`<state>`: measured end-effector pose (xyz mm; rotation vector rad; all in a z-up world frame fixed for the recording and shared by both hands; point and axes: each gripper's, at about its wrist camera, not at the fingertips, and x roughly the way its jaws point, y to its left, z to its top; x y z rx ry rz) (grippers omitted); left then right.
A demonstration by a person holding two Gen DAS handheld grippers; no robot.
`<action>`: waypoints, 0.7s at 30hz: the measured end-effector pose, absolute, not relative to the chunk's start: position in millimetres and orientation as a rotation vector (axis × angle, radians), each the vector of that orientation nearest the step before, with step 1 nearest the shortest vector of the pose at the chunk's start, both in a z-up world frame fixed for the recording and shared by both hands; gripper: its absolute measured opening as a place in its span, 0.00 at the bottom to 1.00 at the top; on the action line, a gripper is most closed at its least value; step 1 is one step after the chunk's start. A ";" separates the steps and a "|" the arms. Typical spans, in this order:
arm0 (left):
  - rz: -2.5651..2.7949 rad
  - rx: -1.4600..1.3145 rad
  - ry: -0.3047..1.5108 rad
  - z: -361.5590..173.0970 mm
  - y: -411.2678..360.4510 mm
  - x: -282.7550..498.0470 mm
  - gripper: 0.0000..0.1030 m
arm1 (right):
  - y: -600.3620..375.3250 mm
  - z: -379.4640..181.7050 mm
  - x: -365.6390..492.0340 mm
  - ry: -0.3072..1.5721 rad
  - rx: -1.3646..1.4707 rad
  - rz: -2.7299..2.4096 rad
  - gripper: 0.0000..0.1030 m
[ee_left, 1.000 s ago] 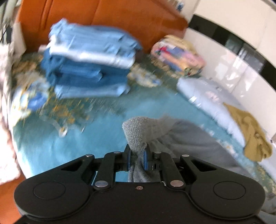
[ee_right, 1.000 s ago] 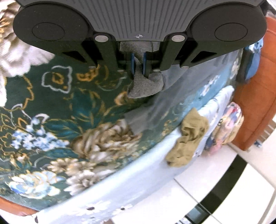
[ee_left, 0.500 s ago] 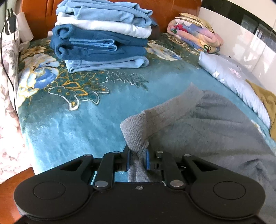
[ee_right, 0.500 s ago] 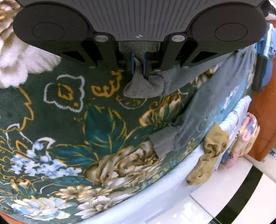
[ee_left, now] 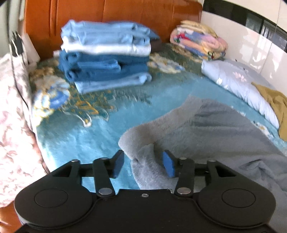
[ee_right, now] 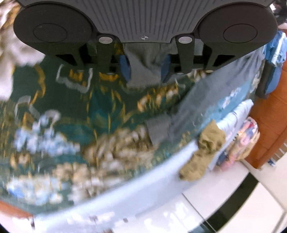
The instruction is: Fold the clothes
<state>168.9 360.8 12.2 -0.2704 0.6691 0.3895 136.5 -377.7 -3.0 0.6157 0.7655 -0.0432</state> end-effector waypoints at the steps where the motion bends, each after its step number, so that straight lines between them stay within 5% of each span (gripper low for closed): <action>1: 0.391 -0.260 0.656 17.9 356.6 165.6 0.53 | -378.6 3.2 137.8 0.740 0.606 -0.036 0.44; 4: 0.356 -0.230 0.606 36.7 335.8 158.4 0.71 | -377.3 11.1 150.5 0.686 0.628 0.014 0.59; 9: 0.167 -0.178 0.548 57.3 269.2 158.1 0.87 | -356.7 -4.3 203.6 0.726 0.647 0.097 0.59; 21: -0.065 -0.109 0.589 31.3 170.3 157.3 0.88 | -362.8 -45.5 270.8 0.790 0.755 0.017 0.53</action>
